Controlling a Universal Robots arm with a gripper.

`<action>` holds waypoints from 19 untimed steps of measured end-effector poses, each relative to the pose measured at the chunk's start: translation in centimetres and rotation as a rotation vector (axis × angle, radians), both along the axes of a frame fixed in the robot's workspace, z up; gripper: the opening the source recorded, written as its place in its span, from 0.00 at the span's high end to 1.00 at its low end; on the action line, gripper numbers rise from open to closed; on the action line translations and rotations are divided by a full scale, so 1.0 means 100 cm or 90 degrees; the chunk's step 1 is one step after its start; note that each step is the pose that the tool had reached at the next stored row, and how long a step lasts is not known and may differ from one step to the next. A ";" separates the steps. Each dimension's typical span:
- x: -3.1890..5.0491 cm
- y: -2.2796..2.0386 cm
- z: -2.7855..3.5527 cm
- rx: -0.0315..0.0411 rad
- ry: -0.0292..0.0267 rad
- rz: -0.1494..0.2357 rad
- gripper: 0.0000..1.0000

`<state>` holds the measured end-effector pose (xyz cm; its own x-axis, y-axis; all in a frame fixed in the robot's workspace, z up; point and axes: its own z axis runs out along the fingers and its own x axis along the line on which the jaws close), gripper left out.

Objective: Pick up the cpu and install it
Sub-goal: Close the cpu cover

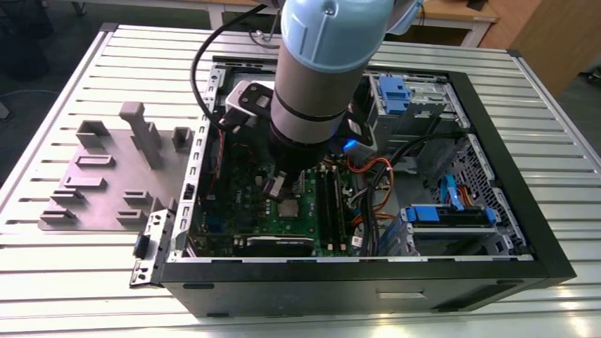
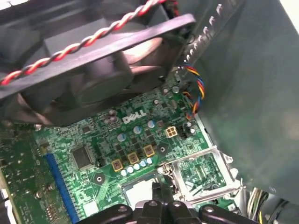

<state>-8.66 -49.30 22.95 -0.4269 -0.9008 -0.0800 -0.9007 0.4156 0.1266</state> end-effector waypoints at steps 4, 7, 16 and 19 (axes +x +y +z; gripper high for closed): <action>0.0000 -0.0001 -0.0001 0.0000 -0.0014 0.014 0.89; 0.0000 -0.0001 -0.0001 0.0000 -0.0014 0.014 0.89; 0.0000 -0.0001 -0.0001 0.0000 -0.0014 0.016 0.89; 0.0002 -0.0001 -0.0001 0.0000 -0.0014 0.016 0.89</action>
